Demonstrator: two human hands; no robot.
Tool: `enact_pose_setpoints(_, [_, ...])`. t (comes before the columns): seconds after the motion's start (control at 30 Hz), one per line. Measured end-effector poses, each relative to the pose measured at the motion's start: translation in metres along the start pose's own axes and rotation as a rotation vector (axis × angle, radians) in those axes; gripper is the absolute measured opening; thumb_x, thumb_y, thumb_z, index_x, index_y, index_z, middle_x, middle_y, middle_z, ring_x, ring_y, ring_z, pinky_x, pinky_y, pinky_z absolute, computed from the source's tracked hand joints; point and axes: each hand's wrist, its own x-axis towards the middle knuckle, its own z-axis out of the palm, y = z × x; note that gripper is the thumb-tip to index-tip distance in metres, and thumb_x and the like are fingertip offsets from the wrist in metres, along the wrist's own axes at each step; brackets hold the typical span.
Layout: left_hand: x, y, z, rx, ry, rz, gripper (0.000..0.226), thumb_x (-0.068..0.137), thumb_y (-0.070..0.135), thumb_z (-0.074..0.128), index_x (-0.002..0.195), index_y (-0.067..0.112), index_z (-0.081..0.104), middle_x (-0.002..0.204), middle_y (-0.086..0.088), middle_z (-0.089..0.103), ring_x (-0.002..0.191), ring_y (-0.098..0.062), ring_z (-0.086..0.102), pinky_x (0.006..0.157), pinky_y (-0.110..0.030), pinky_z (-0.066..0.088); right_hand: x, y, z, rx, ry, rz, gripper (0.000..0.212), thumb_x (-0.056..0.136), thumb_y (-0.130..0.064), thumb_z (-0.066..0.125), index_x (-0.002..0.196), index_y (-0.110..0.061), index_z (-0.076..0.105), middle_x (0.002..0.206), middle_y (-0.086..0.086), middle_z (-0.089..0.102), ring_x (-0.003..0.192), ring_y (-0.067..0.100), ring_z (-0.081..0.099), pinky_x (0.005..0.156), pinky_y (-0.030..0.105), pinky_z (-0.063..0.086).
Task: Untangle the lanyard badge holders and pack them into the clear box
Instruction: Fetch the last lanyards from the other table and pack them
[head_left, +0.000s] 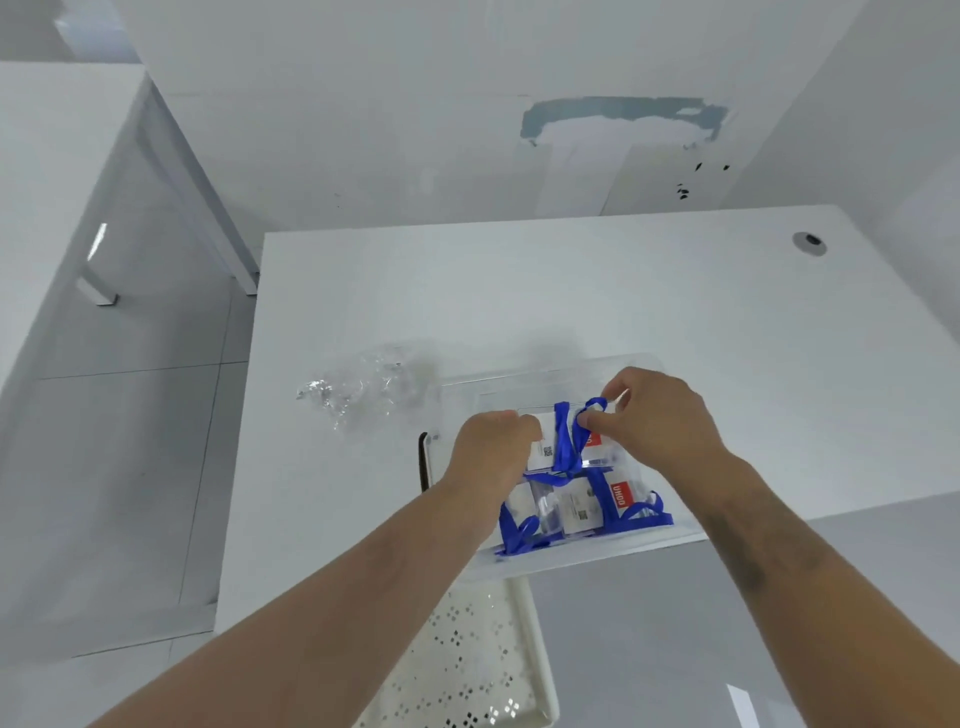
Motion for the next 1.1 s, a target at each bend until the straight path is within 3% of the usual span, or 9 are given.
enact_pose_setpoints(0.1, [0.018, -0.005, 0.007, 0.052, 0.033, 0.000, 0.035, 0.087, 0.008, 0.056, 0.117, -0.010, 0.061, 0.127, -0.030, 0.060, 0.088, -0.023, 0.050, 0.078, -0.035, 0.045, 0.011, -0.001, 0.010, -0.146, 0.001, -0.004, 0.039, 0.082, -0.049, 0.068, 0.109, -0.023, 0.061, 0.108, -0.002, 0.063, 0.093, 0.019, 0.060, 0.070, 0.029, 0.043])
enact_pose_setpoints(0.17, [0.029, -0.005, 0.013, 0.080, 0.037, -0.007, 0.036, 0.088, 0.009, 0.055, 0.118, -0.009, 0.062, 0.127, -0.029, 0.060, 0.087, -0.023, 0.049, 0.077, -0.036, 0.047, 0.017, -0.001, 0.016, -0.238, 0.003, -0.017, 0.039, 0.086, -0.046, 0.063, 0.115, -0.019, 0.059, 0.113, 0.002, 0.061, 0.095, 0.022, 0.061, 0.069, 0.029, 0.042])
enact_pose_setpoints(0.27, [0.035, -0.004, 0.021, 0.140, 0.041, -0.026, 0.036, 0.089, 0.010, 0.055, 0.121, -0.007, 0.061, 0.129, -0.025, 0.060, 0.089, -0.024, 0.050, 0.089, -0.041, 0.052, 0.023, 0.000, 0.024, -0.316, -0.021, -0.007, 0.038, 0.088, -0.041, 0.060, 0.117, -0.017, 0.058, 0.111, 0.004, 0.062, 0.094, 0.024, 0.061, 0.066, 0.029, 0.041])
enact_pose_setpoints(0.4, [0.040, -0.004, 0.025, 0.169, 0.018, -0.014, 0.039, 0.090, 0.010, 0.055, 0.125, -0.007, 0.058, 0.133, -0.026, 0.057, 0.091, -0.024, 0.047, 0.089, -0.040, 0.049, 0.021, 0.002, 0.023, -0.356, -0.028, -0.007, 0.040, 0.089, -0.044, 0.059, 0.119, -0.018, 0.059, 0.110, 0.004, 0.065, 0.094, 0.024, 0.063, 0.066, 0.028, 0.041])
enact_pose_setpoints(0.57, [0.028, -0.004, 0.018, 0.193, -0.041, 0.017, 0.052, 0.093, 0.015, 0.056, 0.143, 0.016, 0.046, 0.140, -0.005, 0.051, 0.099, -0.016, 0.052, 0.097, -0.034, 0.050, 0.003, 0.001, -0.002, -0.340, 0.034, -0.063, 0.051, 0.087, -0.054, 0.058, 0.130, -0.029, 0.054, 0.128, -0.002, 0.061, 0.109, 0.023, 0.061, 0.078, 0.032, 0.047])
enact_pose_setpoints(0.73, [-0.002, 0.003, -0.006, 0.157, -0.039, 0.184, 0.038, 0.092, 0.017, 0.058, 0.130, 0.022, 0.059, 0.127, 0.005, 0.060, 0.102, -0.012, 0.059, 0.096, -0.029, 0.049, -0.019, -0.012, -0.021, -0.098, 0.100, -0.147, 0.043, 0.086, -0.061, 0.056, 0.122, -0.039, 0.056, 0.118, -0.021, 0.062, 0.101, 0.008, 0.061, 0.075, 0.028, 0.044])
enact_pose_setpoints(0.8, [-0.013, 0.002, -0.023, 0.150, -0.007, 0.285, 0.033, 0.091, 0.019, 0.060, 0.123, 0.026, 0.064, 0.124, 0.010, 0.063, 0.111, -0.012, 0.060, 0.101, -0.036, 0.050, -0.028, -0.023, -0.022, 0.057, 0.115, -0.190, 0.037, 0.084, -0.062, 0.057, 0.116, -0.043, 0.058, 0.110, -0.025, 0.063, 0.093, 0.001, 0.061, 0.073, 0.027, 0.043])
enact_pose_setpoints(0.87, [-0.026, 0.002, -0.041, 0.151, 0.020, 0.360, 0.030, 0.091, 0.022, 0.060, 0.119, 0.030, 0.066, 0.119, 0.015, 0.065, 0.109, -0.007, 0.062, 0.100, -0.038, 0.051, -0.039, -0.036, -0.020, 0.203, 0.115, -0.229, 0.033, 0.085, -0.060, 0.057, 0.113, -0.044, 0.058, 0.106, -0.027, 0.063, 0.090, -0.003, 0.060, 0.074, 0.025, 0.044])
enact_pose_setpoints(1.1, [-0.055, -0.010, -0.126, 0.070, 0.131, 0.498, 0.027, 0.092, 0.031, 0.062, 0.119, 0.029, 0.066, 0.114, 0.017, 0.067, 0.103, 0.000, 0.063, 0.097, -0.038, 0.053, -0.084, -0.097, 0.017, 0.539, 0.082, -0.303, 0.038, 0.086, -0.055, 0.058, 0.123, -0.043, 0.056, 0.121, -0.028, 0.057, 0.107, -0.008, 0.054, 0.090, 0.025, 0.047])
